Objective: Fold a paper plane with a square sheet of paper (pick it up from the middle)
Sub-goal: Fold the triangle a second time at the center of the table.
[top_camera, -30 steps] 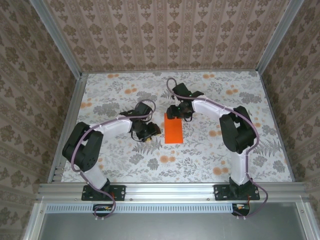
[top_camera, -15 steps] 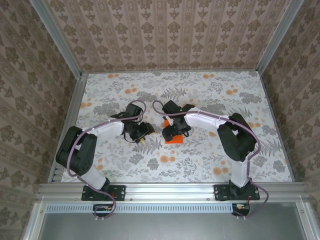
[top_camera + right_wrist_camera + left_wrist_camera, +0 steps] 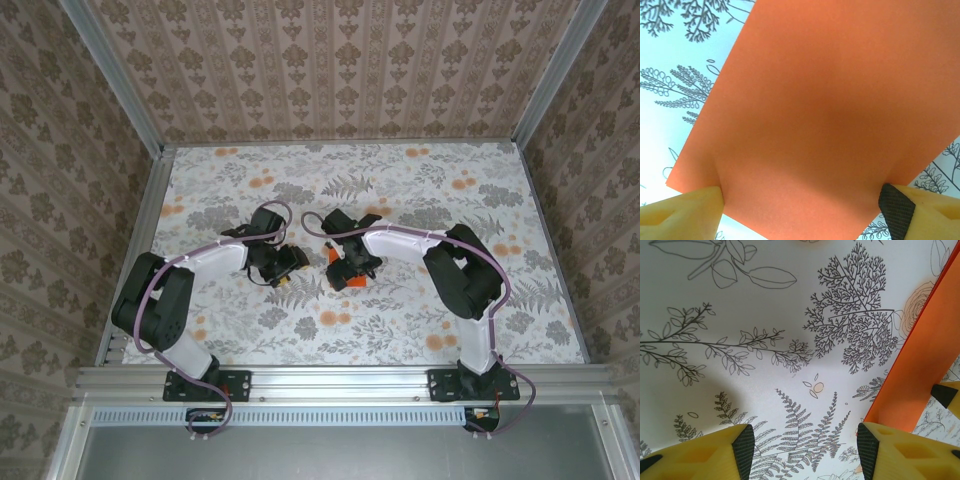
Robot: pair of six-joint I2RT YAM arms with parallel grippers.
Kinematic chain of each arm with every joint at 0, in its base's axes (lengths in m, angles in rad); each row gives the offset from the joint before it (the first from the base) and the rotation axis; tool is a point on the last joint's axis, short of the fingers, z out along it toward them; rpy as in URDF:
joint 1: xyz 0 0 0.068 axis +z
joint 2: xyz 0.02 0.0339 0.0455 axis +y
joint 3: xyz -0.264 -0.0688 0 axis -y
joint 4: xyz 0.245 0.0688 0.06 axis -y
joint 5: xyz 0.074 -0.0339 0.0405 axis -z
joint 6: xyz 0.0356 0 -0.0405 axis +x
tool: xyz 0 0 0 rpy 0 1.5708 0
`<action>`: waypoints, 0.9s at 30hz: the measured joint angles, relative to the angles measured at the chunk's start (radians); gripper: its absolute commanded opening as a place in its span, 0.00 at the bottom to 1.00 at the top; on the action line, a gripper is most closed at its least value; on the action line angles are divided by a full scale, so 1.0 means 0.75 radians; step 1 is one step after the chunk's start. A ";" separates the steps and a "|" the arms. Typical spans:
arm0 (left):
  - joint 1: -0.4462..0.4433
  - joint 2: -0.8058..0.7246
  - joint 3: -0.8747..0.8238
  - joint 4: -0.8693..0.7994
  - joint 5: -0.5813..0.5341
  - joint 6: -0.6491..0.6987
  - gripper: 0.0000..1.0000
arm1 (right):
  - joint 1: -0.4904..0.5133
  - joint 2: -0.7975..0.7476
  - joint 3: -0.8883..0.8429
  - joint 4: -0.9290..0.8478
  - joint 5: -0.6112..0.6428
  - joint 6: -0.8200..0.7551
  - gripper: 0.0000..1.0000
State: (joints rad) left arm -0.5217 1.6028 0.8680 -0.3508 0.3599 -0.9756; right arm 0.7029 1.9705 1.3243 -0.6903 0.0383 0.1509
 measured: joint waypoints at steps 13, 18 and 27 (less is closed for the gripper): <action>-0.004 0.000 0.000 0.043 0.046 0.000 0.61 | -0.032 0.001 -0.005 0.011 -0.023 0.012 0.69; -0.022 0.001 0.001 0.115 0.090 -0.002 0.62 | -0.104 -0.039 -0.060 0.075 -0.178 0.020 0.71; -0.051 0.054 0.023 0.205 0.154 -0.008 0.65 | -0.211 -0.071 -0.120 0.154 -0.434 0.052 0.74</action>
State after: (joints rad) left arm -0.5602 1.6436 0.8852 -0.1967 0.4755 -0.9813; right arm 0.5446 1.9171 1.2343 -0.5747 -0.2874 0.1902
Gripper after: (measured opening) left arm 0.642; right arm 0.739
